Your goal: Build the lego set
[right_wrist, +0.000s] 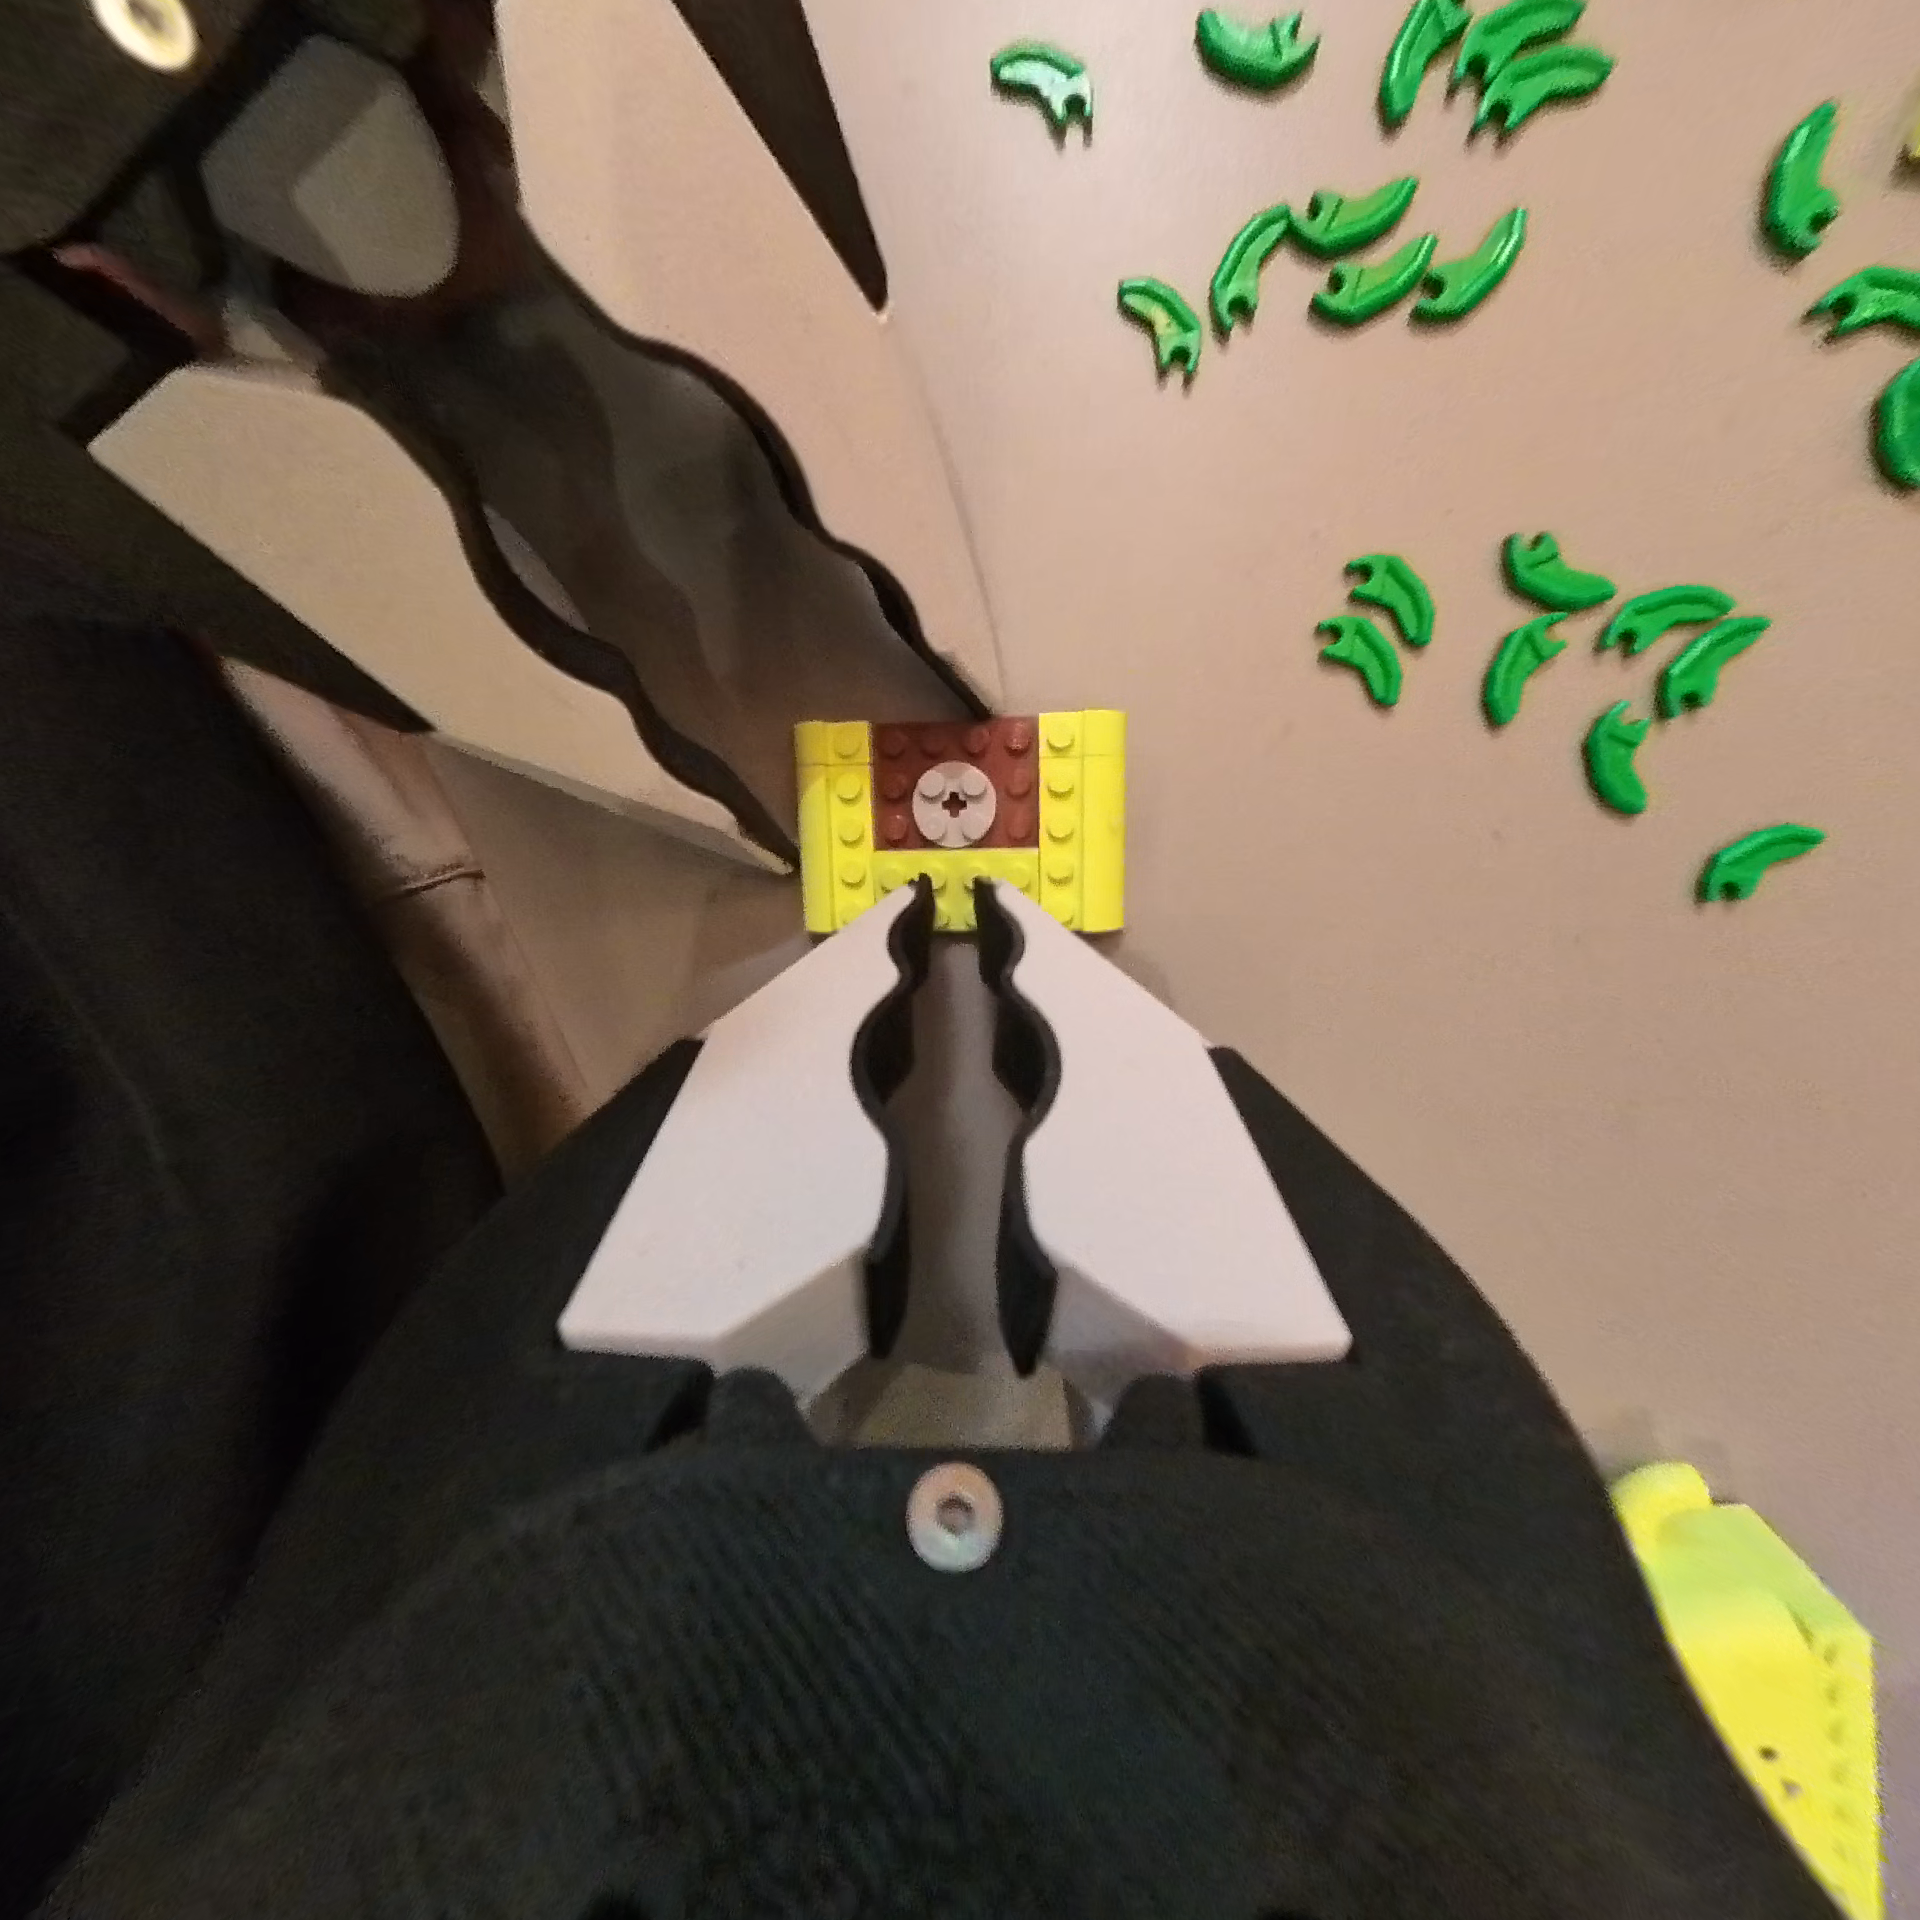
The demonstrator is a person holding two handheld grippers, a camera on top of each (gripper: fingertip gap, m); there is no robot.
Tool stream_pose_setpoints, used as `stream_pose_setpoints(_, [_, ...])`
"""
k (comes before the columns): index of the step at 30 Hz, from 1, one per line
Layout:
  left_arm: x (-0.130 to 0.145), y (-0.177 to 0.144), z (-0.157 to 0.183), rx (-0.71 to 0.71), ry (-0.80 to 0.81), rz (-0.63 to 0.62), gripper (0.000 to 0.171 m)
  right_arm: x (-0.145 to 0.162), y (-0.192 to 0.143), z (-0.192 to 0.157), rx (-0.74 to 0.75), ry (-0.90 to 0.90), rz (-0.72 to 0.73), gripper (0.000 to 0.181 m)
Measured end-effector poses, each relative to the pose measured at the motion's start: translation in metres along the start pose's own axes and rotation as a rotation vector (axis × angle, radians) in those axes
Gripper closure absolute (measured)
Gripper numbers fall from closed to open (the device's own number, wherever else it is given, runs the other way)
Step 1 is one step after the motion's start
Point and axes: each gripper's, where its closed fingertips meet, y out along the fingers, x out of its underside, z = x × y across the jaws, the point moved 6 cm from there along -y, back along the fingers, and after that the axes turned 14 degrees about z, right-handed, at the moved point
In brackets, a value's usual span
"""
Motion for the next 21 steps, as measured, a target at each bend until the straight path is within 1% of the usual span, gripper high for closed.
stream_pose_setpoints(3, [0.0, 0.0, 0.0, 0.0, -0.001, 0.0, 0.127, -0.0035, 0.0014, 0.001, -0.013, 0.01, -0.069, 0.175])
stream_pose_setpoints(6, [0.0001, 0.0001, -0.0001, 0.0, -0.001, 0.0, 0.127, -0.0054, 0.0022, 0.0018, -0.027, 0.001, -0.103, 0.175])
stream_pose_setpoints(8, [0.0, 0.0, -0.0003, 0.001, -0.003, 0.001, 0.127, -0.0055, 0.0025, 0.0033, -0.023, 0.015, -0.108, 0.176])
stream_pose_setpoints(9, [-0.0001, 0.0001, -0.0002, 0.0, -0.003, 0.001, 0.127, -0.0057, 0.0029, 0.0052, -0.009, 0.02, -0.111, 0.181])
stream_pose_setpoints(13, [0.0001, 0.0001, -0.0002, -0.003, 0.002, -0.001, 0.127, -0.0065, 0.0032, 0.0054, -0.015, 0.036, -0.126, 0.181])
stream_pose_setpoints(21, [0.0, 0.0001, 0.0, -0.007, 0.009, -0.002, 0.127, -0.0059, 0.003, 0.0034, 0.016, 0.026, -0.111, 0.181])
